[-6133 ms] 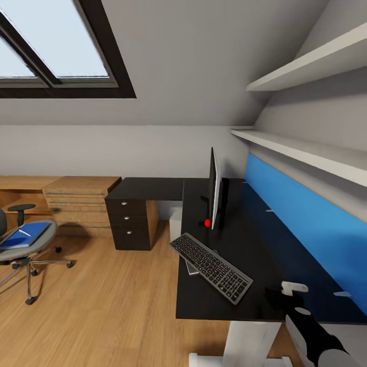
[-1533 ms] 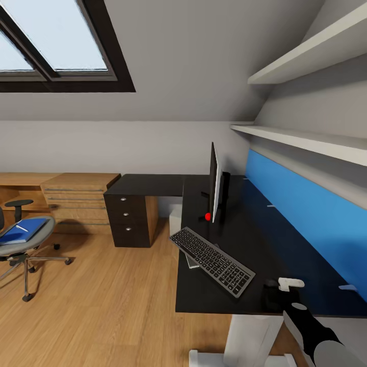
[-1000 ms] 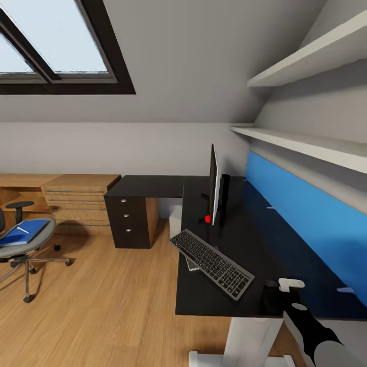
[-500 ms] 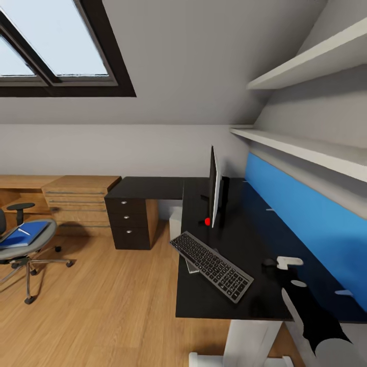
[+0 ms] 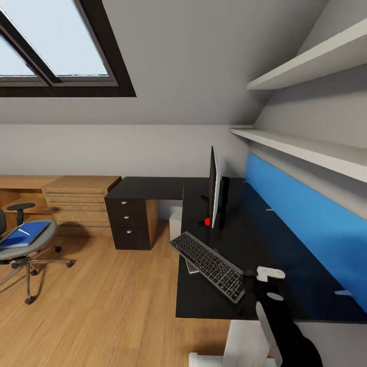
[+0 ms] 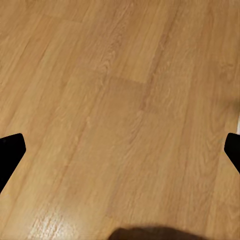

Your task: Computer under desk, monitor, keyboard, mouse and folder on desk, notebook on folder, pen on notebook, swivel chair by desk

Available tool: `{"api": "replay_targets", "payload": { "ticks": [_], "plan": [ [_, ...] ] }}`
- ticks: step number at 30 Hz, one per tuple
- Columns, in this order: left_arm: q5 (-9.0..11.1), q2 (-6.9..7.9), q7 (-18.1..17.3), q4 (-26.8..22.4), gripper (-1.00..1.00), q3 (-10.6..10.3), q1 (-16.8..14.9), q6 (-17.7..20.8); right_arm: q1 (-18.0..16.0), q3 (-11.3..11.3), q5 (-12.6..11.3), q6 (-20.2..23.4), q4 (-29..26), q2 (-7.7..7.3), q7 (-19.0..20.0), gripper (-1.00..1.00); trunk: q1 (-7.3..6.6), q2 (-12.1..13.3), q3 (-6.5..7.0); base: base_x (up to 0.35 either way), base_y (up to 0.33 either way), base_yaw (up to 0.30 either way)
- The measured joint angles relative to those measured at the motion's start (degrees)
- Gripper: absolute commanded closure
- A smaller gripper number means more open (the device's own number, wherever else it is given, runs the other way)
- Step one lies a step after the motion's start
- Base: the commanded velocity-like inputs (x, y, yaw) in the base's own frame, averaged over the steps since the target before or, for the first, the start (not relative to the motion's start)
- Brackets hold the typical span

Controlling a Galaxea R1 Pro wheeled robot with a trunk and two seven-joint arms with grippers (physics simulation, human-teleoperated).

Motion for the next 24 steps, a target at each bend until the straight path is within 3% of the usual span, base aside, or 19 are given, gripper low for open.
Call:
{"api": "replay_targets", "payload": {
  "ticks": [9,12,24],
  "plan": [
    [0.0,0.03,0.0,0.0,-1.0,0.0,0.0,0.0,0.3,1.9,-0.2,0.0,-0.1,0.68,-0.4,1.0,0.01,0.0,0.0,-0.054,0.225,0.0],
    [0.0,0.03,0.0,0.0,-1.0,0.0,0.0,0.0,0.3,2.3,-0.1,-0.1,-0.2,1.61,-0.6,1.0,0.01,0.0,0.0,-0.089,0.308,0.0],
    [0.0,0.03,0.0,0.0,-1.0,0.0,0.0,0.0,0.3,3.6,0.1,-0.1,-0.2,2.04,-0.6,1.0,0.0,0.0,0.0,-0.033,0.321,0.046]
  ]
}}
